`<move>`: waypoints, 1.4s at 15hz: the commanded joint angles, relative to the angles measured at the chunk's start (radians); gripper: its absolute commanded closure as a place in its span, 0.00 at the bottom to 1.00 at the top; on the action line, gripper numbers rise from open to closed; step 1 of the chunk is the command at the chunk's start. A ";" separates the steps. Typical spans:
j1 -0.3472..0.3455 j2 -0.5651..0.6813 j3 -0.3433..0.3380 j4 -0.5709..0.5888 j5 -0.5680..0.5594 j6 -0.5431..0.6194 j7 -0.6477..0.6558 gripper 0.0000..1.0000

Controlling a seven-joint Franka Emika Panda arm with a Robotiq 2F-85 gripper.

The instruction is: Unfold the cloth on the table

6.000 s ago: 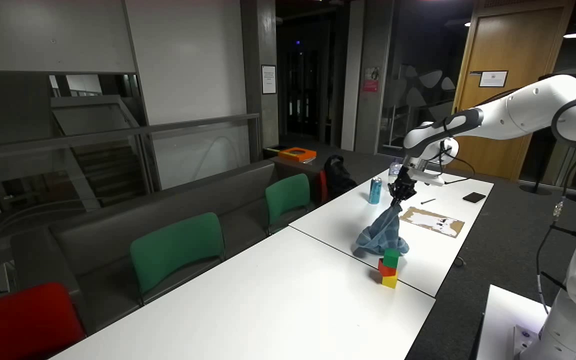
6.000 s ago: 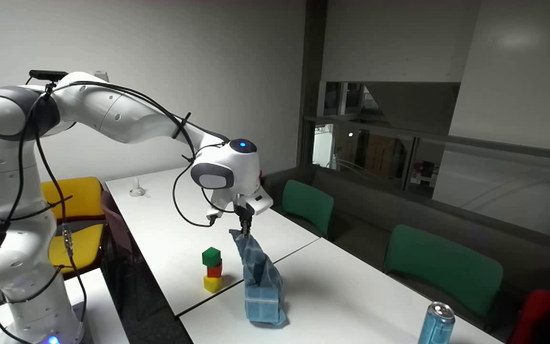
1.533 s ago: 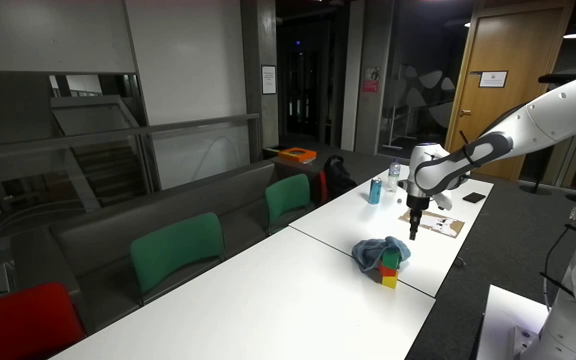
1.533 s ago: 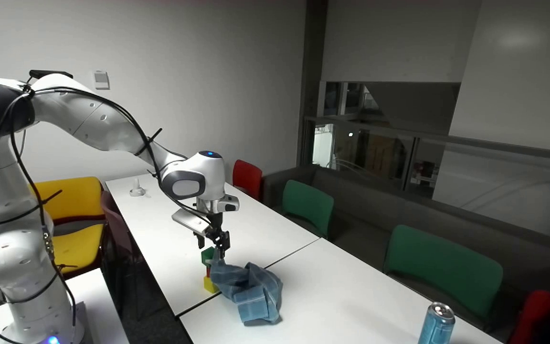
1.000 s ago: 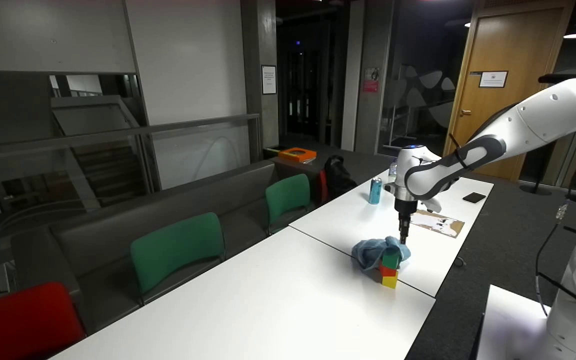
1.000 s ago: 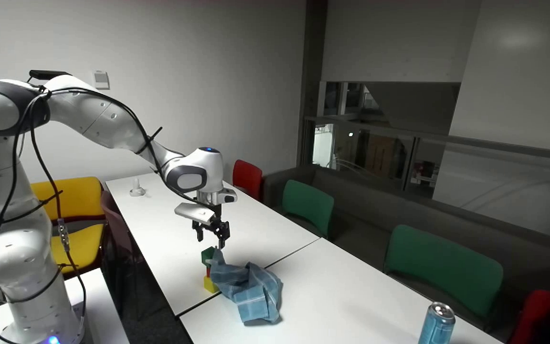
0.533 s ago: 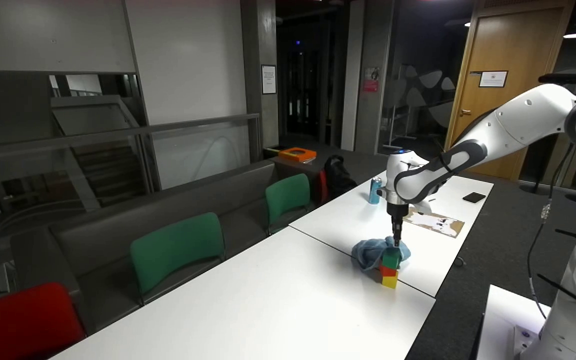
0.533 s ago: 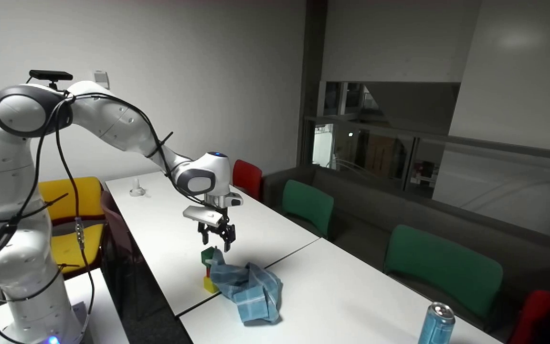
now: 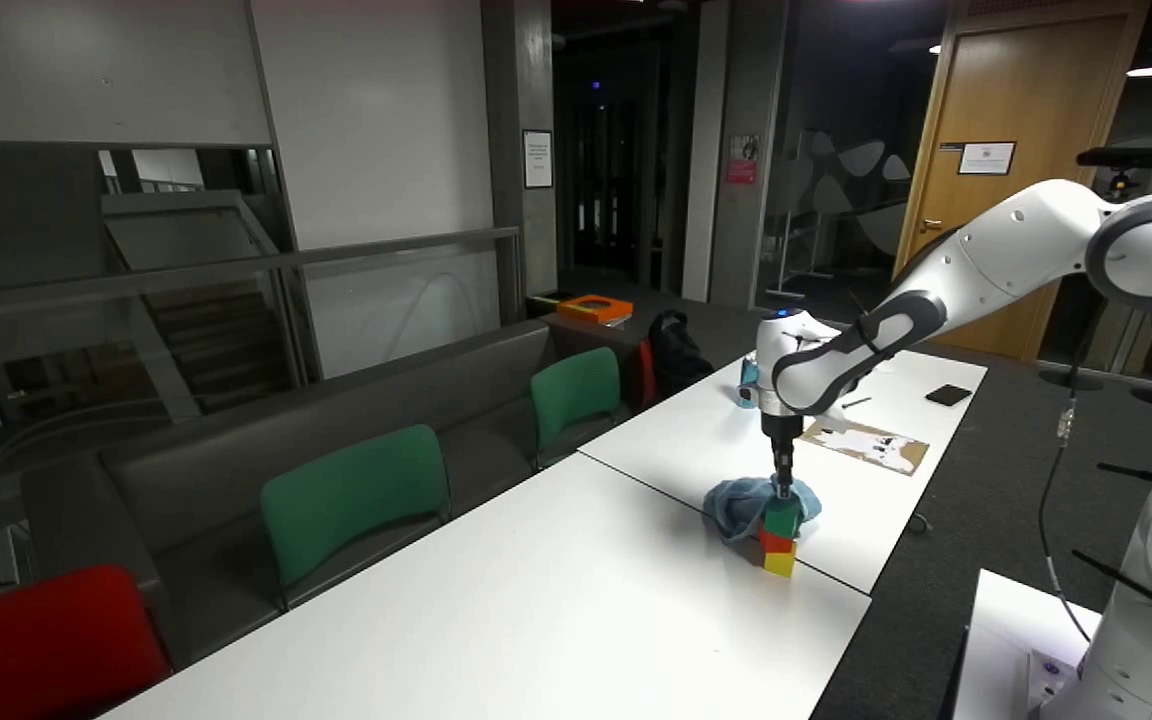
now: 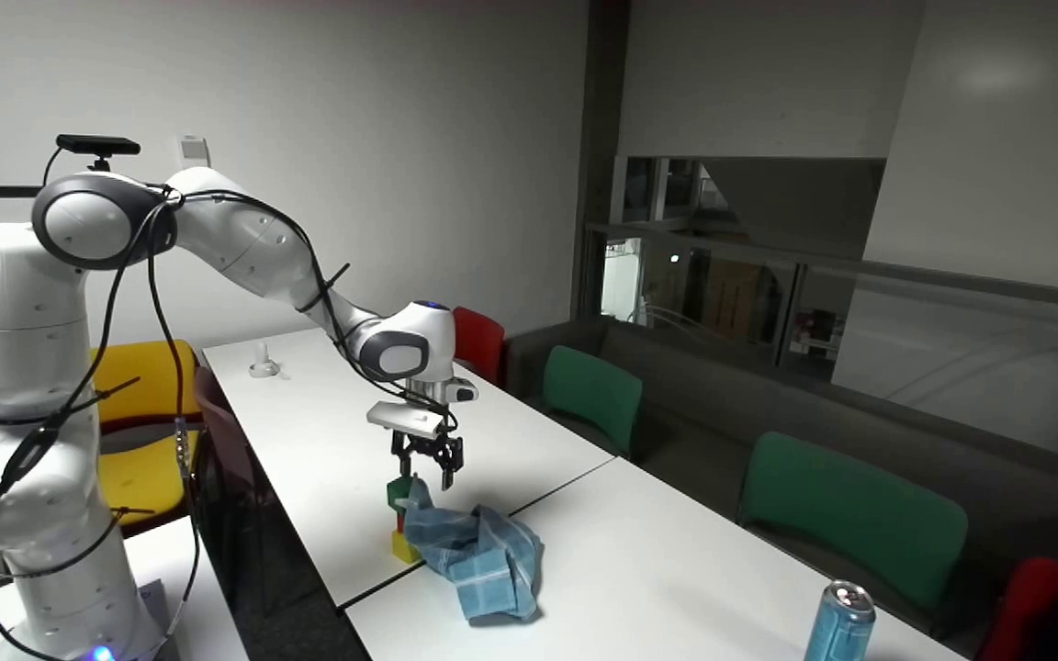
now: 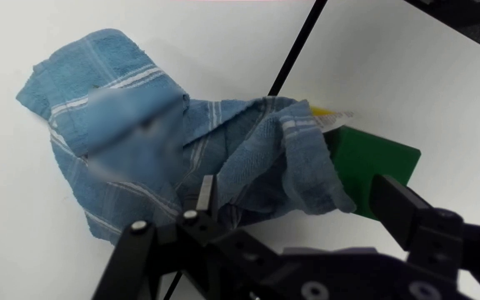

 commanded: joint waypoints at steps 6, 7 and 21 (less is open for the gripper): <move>-0.010 0.040 0.038 0.055 -0.046 -0.033 -0.008 0.71; -0.010 0.041 0.040 0.059 -0.046 -0.035 -0.007 0.80; -0.019 -0.031 0.026 0.091 -0.069 -0.125 0.023 0.98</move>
